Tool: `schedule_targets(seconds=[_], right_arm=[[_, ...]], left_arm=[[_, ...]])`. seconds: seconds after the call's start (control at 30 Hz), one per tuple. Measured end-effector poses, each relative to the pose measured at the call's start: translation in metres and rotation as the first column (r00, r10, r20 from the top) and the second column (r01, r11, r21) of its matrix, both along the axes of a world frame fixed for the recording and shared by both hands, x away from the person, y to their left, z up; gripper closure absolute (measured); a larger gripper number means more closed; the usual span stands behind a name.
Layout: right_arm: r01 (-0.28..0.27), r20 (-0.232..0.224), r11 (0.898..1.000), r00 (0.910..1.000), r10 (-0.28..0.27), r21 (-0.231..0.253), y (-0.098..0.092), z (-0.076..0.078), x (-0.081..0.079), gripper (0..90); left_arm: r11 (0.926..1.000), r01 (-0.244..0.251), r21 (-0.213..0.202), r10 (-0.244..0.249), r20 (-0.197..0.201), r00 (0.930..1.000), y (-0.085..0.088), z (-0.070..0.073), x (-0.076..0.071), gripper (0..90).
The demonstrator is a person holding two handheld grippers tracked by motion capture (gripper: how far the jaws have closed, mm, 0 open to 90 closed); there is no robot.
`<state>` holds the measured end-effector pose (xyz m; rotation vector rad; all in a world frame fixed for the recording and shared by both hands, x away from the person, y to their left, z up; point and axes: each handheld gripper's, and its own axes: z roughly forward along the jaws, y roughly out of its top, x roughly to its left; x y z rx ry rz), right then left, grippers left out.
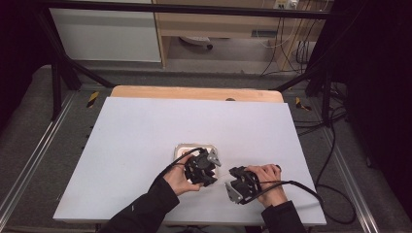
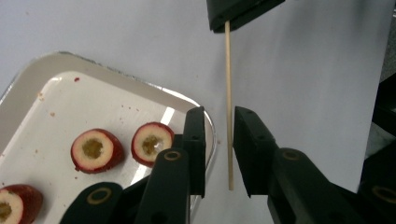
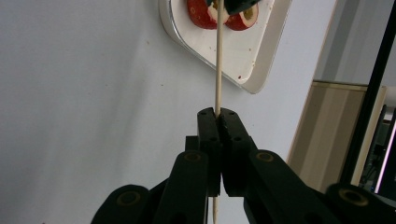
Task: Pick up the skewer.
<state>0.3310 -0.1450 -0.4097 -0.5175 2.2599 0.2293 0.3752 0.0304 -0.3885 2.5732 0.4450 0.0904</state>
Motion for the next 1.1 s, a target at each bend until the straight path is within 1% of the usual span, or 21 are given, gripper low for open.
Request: schedule_targets(seconds=[0.07, 0.13, 0.2, 0.27, 0.33, 0.47, 0.57, 0.6, 0.67, 0.7, 0.73, 0.77, 0.8, 0.83, 0.87, 0.9, 0.93, 0.97, 1.03, 1.07, 1.1], right_arm=[[-0.011, 0.016, 1.000, 0.9998, 0.011, -0.017, 0.003, 0.001, 0.001, 88.9], [-0.006, 0.017, 0.999, 0.9998, 0.007, -0.031, 0.005, 0.002, 0.000, 88.8], [-0.030, 0.029, 0.998, 0.9991, 0.032, -0.054, 0.008, 0.002, 0.000, 88.8], [-0.040, 0.034, 0.997, 0.9985, 0.042, -0.065, 0.010, 0.002, 0.000, 88.8], [-0.041, 0.034, 0.998, 0.9985, 0.043, -0.056, 0.010, 0.001, 0.000, 88.7], [-0.052, 0.041, 0.996, 0.9977, 0.055, -0.066, 0.011, 0.001, -0.001, 88.7], [-0.037, 0.031, 0.998, 0.9987, 0.039, -0.050, 0.010, 0.001, -0.002, 88.3], [-0.040, 0.028, 0.998, 0.9987, 0.042, -0.046, 0.011, 0.001, -0.001, 87.0], [-0.012, 0.011, 1.000, 0.9999, 0.012, -0.020, 0.010, 0.002, -0.001, 82.9], [-0.008, 0.001, 1.000, 1.0000, 0.008, -0.003, 0.009, 0.003, 0.001, 79.1], [0.026, -0.016, 0.999, 0.9996, -0.025, 0.024, 0.009, 0.003, 0.002, 74.9], [0.083, -0.049, 0.993, 0.9957, -0.079, 0.088, 0.005, 0.005, 0.005, 67.7], [0.083, -0.049, 0.993, 0.9957, -0.079, 0.088, 0.005, 0.005, 0.005, 67.7], [0.118, -0.059, 0.985, 0.9920, -0.111, 0.127, 0.003, 0.007, 0.006, 63.4], [0.152, -0.081, 0.975, 0.9868, -0.140, 0.164, 0.001, 0.008, 0.008, 59.3], [0.195, -0.108, 0.960, 0.9784, -0.176, 0.202, -0.003, 0.008, 0.009, 55.5], [0.222, -0.122, 0.948, 0.9725, -0.199, 0.230, -0.006, 0.009, 0.011, 52.8], [0.254, -0.155, 0.932, 0.9632, -0.220, 0.259, -0.009, 0.010, 0.012, 50.0], [0.305, -0.201, 0.896, 0.9472, -0.250, 0.322, -0.016, 0.011, 0.016, 44.8], [0.332, -0.230, 0.875, 0.9372, -0.262, 0.354, -0.019, 0.011, 0.017, 43.2], [0.351, -0.254, 0.854, 0.9295, -0.268, 0.384, -0.022, 0.010, 0.018, 41.0]], left_arm=[[0.9999, -0.004, 0.015, 0.004, -0.015, 0.9999, -0.001, -0.001, 0.000, 77.7], [0.9996, 0.000, 0.029, 0.001, -0.025, 0.9997, -0.002, -0.002, 0.000, 81.2], [0.9992, 0.003, 0.040, -0.001, -0.027, 0.9996, -0.003, -0.003, -0.001, 83.5], [0.9987, 0.008, 0.050, -0.007, -0.024, 0.9997, -0.004, -0.004, -0.001, 84.9], [0.9981, 0.012, 0.060, -0.011, -0.019, 0.9998, -0.005, -0.005, -0.002, 85.4], [0.9976, -0.004, 0.070, 0.004, -0.006, 1.0000, -0.005, -0.005, -0.003, 88.3], [0.9974, -0.007, 0.072, 0.007, 0.010, 0.9999, -0.005, -0.005, -0.005, 88.6], [0.9972, -0.007, 0.074, 0.006, 0.009, 0.9999, -0.005, -0.005, -0.005, 88.7], [0.9973, -0.013, 0.072, 0.012, 0.011, 0.9999, -0.004, -0.006, -0.006, 88.7], [0.9974, -0.022, 0.069, 0.021, 0.012, 0.9997, -0.002, -0.006, -0.006, 88.7], [0.9976, -0.021, 0.066, 0.020, 0.013, 0.9997, 0.000, -0.006, -0.006, 88.7], [0.9979, -0.025, 0.059, 0.024, 0.016, 0.9996, 0.002, -0.006, -0.006, 88.7], [0.9978, -0.030, 0.059, 0.029, 0.019, 0.9994, 0.005, -0.006, -0.007, 88.7], [0.9980, -0.037, 0.052, 0.036, 0.023, 0.9991, 0.008, -0.006, -0.007, 88.7], [0.9980, -0.045, 0.043, 0.044, 0.028, 0.9986, 0.011, -0.006, -0.007, 88.7], [0.9979, -0.050, 0.041, 0.048, 0.034, 0.9982, 0.015, -0.005, -0.008, 88.7], [0.9979, -0.053, 0.038, 0.052, 0.040, 0.9979, 0.019, -0.005, -0.008, 88.7], [0.9978, -0.055, 0.037, 0.053, 0.047, 0.9975, 0.023, -0.004, -0.008, 88.7], [0.9971, -0.069, 0.032, 0.068, 0.050, 0.9965, 0.032, -0.005, -0.007, 88.7], [0.9965, -0.079, 0.026, 0.078, 0.048, 0.9958, 0.036, -0.005, -0.007, 88.7], [0.9959, -0.088, 0.022, 0.087, 0.046, 0.9951, 0.040, -0.006, -0.007, 88.6]])
